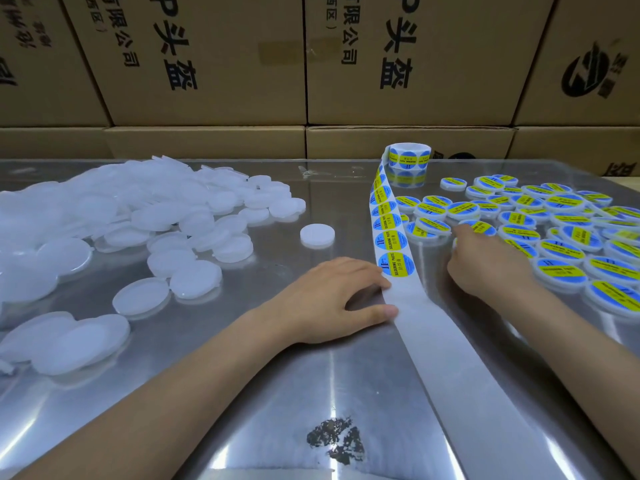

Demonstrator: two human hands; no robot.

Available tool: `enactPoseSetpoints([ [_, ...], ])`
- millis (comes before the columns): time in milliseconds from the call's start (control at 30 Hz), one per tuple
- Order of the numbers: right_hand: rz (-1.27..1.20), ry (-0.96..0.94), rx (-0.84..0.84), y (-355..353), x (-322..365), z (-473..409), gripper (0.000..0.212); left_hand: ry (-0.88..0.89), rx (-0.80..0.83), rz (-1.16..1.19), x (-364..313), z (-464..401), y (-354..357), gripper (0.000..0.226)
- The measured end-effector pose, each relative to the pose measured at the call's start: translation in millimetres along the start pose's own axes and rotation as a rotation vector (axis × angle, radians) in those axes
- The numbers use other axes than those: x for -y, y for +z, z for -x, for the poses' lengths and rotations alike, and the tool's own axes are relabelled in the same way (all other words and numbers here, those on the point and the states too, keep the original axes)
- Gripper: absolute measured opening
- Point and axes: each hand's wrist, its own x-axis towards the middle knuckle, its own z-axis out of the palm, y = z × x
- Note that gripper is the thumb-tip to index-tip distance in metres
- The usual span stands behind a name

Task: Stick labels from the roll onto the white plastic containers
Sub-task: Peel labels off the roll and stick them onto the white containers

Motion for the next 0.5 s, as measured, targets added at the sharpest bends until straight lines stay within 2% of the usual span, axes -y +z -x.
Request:
enactPoseSetpoints([
  [100,-0.193,-0.113,-0.085,0,3,-1,0.034,-0.009,0.005,-0.002,0,0,0,0.045],
  [200,-0.531,-0.327,-0.046,-2,14,2,0.035,-0.002,-0.01,-0.009,-1,0,-1,0.042],
  [300,-0.56,-0.496,0.092,2,22,8,0.046,0.012,-0.044,-0.012,-2,-1,-2,0.037],
  [500,-0.648,-0.512,0.199,7,26,9,0.056,0.01,-0.065,-0.017,-1,-1,-3,0.033],
])
